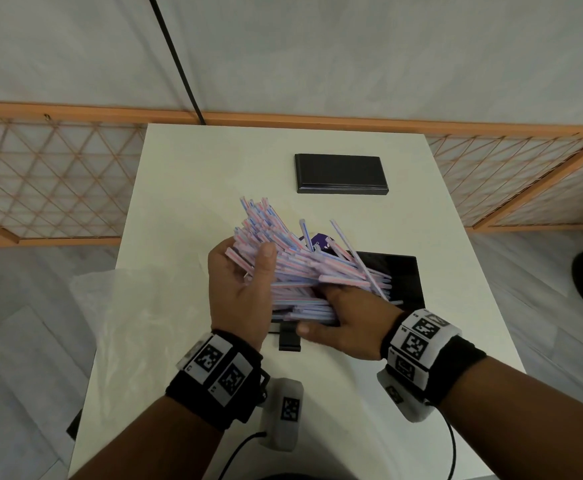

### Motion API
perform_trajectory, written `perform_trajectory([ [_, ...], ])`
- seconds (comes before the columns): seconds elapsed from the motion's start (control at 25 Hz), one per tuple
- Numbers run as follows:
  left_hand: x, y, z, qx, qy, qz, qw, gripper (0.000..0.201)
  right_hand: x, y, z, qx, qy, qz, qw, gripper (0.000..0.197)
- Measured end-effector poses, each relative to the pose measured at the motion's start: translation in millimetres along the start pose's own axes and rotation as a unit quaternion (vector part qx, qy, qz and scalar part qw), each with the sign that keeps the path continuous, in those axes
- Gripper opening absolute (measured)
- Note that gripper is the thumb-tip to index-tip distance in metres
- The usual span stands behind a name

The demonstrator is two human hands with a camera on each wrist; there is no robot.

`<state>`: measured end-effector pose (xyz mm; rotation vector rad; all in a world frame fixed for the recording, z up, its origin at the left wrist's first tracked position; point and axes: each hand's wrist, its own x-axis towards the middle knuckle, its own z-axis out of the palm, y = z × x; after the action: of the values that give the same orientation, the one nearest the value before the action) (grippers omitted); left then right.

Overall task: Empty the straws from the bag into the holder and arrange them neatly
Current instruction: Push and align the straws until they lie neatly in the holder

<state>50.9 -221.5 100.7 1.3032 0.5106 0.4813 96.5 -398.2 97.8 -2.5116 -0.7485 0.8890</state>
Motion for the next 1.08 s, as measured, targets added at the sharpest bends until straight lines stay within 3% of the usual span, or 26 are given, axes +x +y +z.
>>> perform_trajectory([
  [0.16,0.8,-3.4,-1.7,-0.034,0.023,-0.025,0.999,0.055,0.5,0.2,-3.1,0.022,-0.021,-0.001,1.0,0.076],
  [0.28,-0.6,-2.2,2.2,0.008,0.011,-0.014,1.0,0.052,9.3,-13.1,-5.9,0.032,-0.033,-0.005,0.999,0.075],
  [0.4,-3.5,-4.1,5.6,0.009,0.002,-0.013,1.0,0.045,13.6,-17.1,-9.7,0.042,-0.035,-0.005,0.998,0.059],
  [0.6,-2.3,-7.4,2.3,0.014,0.008,-0.013,1.0,0.019,12.0,-14.4,-9.1,0.041,-0.058,-0.018,0.997,0.088],
  [0.76,-2.0,-6.7,4.7,-0.017,0.014,-0.011,1.0,0.029,17.1,-16.6,-9.6,0.053,-0.068,-0.005,0.996,0.083],
  [0.92,-0.7,-8.1,2.5,-0.019,0.023,0.001,1.0,0.024,17.9,-25.9,-11.2,-0.008,-0.047,-0.033,0.998,0.081],
  [1.0,2.3,-9.3,1.1,-0.009,0.027,0.0,1.0,0.037,17.6,-26.2,-6.8,-0.062,-0.019,-0.024,0.998,0.09],
  [1.08,5.9,-10.8,0.9,0.014,0.025,-0.013,0.999,0.051,16.6,-23.2,-4.1,-0.082,0.019,0.033,0.996,0.101],
])
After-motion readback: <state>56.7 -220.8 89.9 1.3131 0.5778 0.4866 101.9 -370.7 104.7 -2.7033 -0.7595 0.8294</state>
